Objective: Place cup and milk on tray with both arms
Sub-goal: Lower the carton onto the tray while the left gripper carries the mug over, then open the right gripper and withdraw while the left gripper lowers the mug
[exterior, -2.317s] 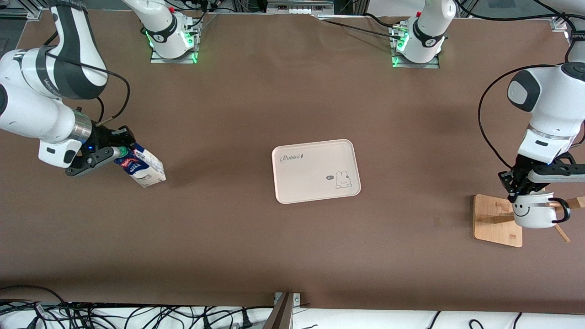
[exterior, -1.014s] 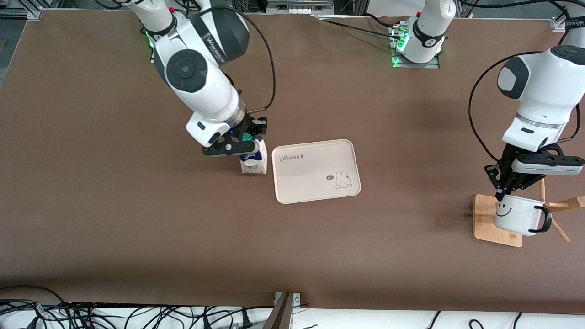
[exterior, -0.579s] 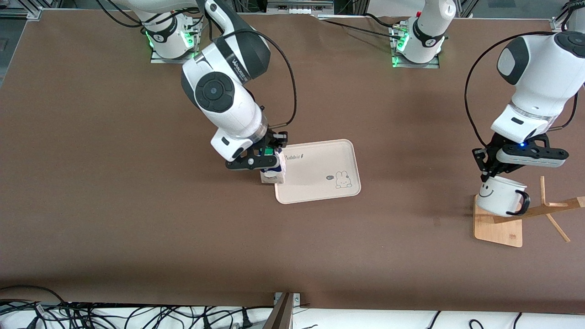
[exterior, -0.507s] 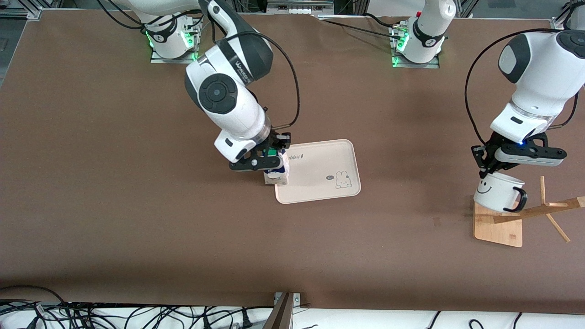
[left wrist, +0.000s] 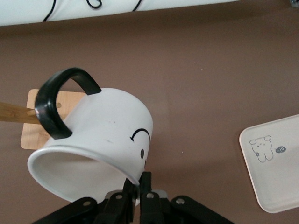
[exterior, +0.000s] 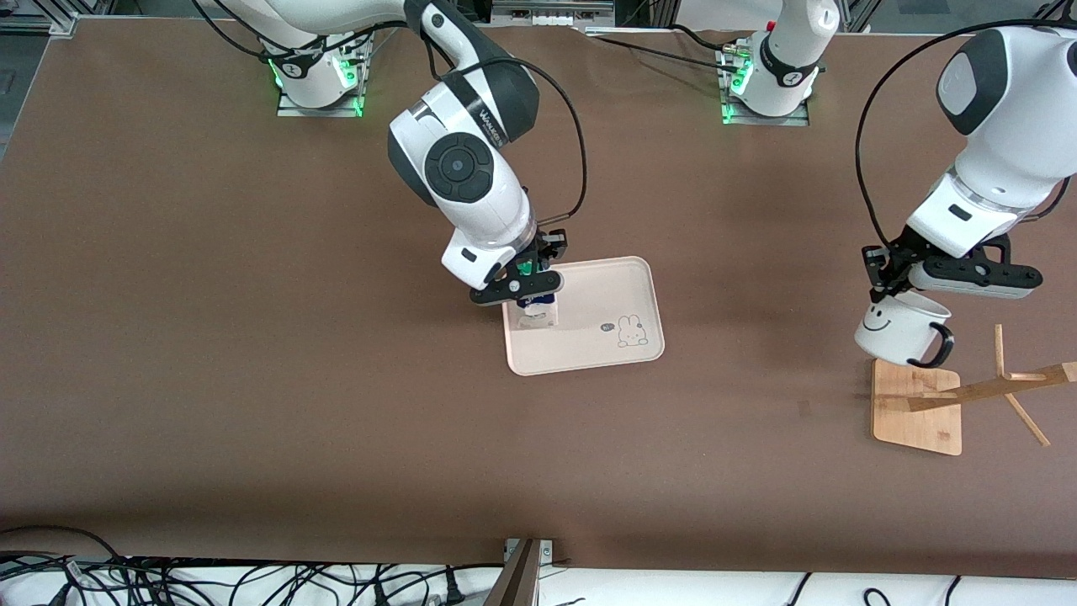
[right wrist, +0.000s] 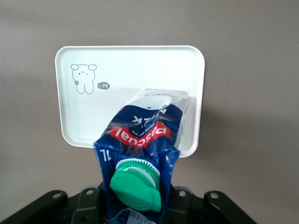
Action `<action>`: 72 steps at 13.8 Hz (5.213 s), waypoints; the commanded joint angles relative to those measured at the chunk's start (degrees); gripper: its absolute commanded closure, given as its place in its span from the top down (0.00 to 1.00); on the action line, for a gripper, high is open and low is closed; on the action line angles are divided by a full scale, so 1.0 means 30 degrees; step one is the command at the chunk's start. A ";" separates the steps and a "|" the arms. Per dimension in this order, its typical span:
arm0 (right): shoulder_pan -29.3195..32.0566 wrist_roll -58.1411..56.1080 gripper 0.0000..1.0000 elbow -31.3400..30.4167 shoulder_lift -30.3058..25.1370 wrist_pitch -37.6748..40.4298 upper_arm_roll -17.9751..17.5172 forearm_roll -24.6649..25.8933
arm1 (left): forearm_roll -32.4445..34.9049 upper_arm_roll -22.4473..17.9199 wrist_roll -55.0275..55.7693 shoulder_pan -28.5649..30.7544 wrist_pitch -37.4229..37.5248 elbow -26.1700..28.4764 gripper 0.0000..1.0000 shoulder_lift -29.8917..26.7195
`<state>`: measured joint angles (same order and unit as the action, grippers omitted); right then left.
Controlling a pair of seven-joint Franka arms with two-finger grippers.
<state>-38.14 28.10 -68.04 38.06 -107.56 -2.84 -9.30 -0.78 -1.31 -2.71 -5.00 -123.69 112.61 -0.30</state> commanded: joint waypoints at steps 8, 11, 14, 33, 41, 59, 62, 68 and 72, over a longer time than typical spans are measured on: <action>-0.0763 -0.0344 0.37 0.0650 0.0995 0.0024 0.0302 0.0638 | -0.0296 -0.0032 0.0112 -0.1878 0.6715 -0.3551 0.00 0.2351; -0.0559 -0.0168 0.37 0.0591 0.1288 -0.0501 0.0302 0.0521 | -0.0297 -0.0003 0.0199 -0.2610 0.8119 -0.5040 0.00 0.3581; -0.0500 -0.0138 0.37 0.0591 0.1727 -0.1204 0.0331 0.0433 | -0.0414 -0.0003 0.1107 -0.2933 0.9147 -0.6507 0.00 0.4696; -0.0735 0.1238 1.00 0.0356 -0.0934 -0.0336 0.2850 -0.2203 | -0.2343 -0.0003 0.7228 -0.6505 1.0586 -1.0373 0.00 0.9089; 0.2220 0.0946 1.00 0.0064 -0.5066 0.2862 0.3788 -0.2175 | -0.2993 -0.0003 1.0043 -0.8732 1.0499 -1.4006 0.00 1.3512; 0.8846 -0.5880 1.00 -0.2251 -0.7412 0.7318 0.3729 0.4477 | -0.3286 -0.0003 1.0483 -0.9204 0.9239 -1.4627 0.00 1.6037; 0.8817 -0.7567 1.00 -0.2309 -0.8027 0.7551 0.3526 0.4301 | -0.3315 -0.0003 1.0745 -0.9291 0.9209 -1.4715 0.00 1.6388; 0.9868 -1.0128 1.00 -0.3593 -0.8903 0.7582 0.3261 0.4241 | -0.4281 -0.0032 1.0893 -0.9146 0.9180 -1.4831 0.32 1.6711; 1.0982 -1.0626 1.00 -0.3920 -0.9230 0.7670 0.3231 0.3334 | -0.4779 -0.0032 1.0864 -0.8824 0.9180 -1.4832 0.49 1.6682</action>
<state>-7.00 -2.72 -77.28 12.36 -84.66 7.69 2.01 -13.38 -1.01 29.42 -31.88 -96.69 70.31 48.70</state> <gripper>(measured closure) 0.000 0.529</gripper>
